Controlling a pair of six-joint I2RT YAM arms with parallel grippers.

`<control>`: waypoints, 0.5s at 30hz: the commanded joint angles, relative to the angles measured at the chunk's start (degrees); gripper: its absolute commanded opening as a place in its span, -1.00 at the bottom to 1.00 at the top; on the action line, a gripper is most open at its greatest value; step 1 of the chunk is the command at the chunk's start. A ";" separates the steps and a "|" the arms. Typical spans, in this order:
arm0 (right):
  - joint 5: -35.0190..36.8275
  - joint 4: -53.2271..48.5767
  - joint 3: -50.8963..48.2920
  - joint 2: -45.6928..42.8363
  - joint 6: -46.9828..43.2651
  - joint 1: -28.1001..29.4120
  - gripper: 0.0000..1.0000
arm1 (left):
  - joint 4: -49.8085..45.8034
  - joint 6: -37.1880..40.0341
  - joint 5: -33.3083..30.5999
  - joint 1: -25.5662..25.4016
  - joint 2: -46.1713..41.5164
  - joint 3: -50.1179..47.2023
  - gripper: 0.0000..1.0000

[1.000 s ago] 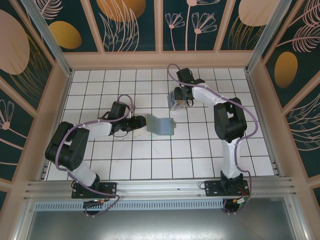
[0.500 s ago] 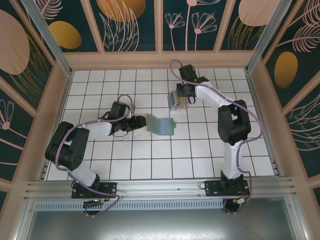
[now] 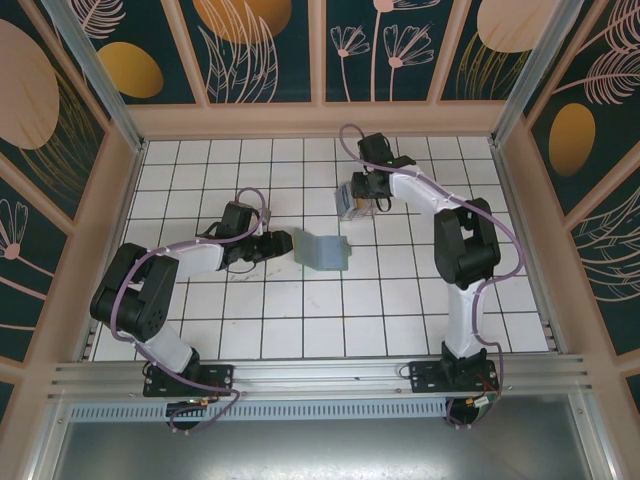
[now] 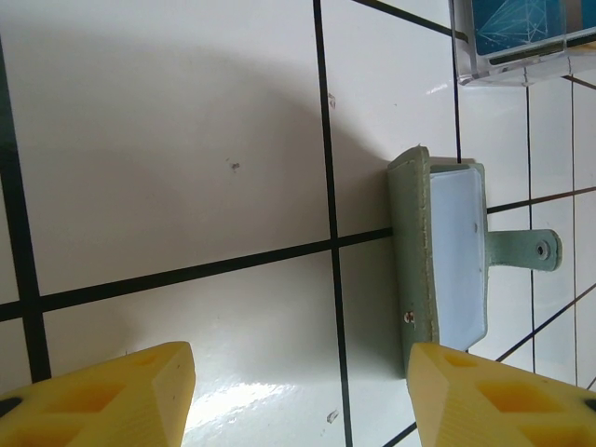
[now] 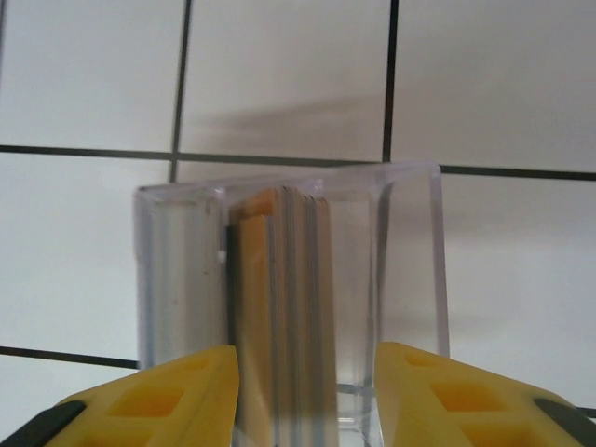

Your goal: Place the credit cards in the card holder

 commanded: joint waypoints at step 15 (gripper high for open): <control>13.40 0.35 -2.20 -0.71 -1.87 1.23 -0.17 | -0.05 0.86 0.45 0.32 1.07 0.79 0.26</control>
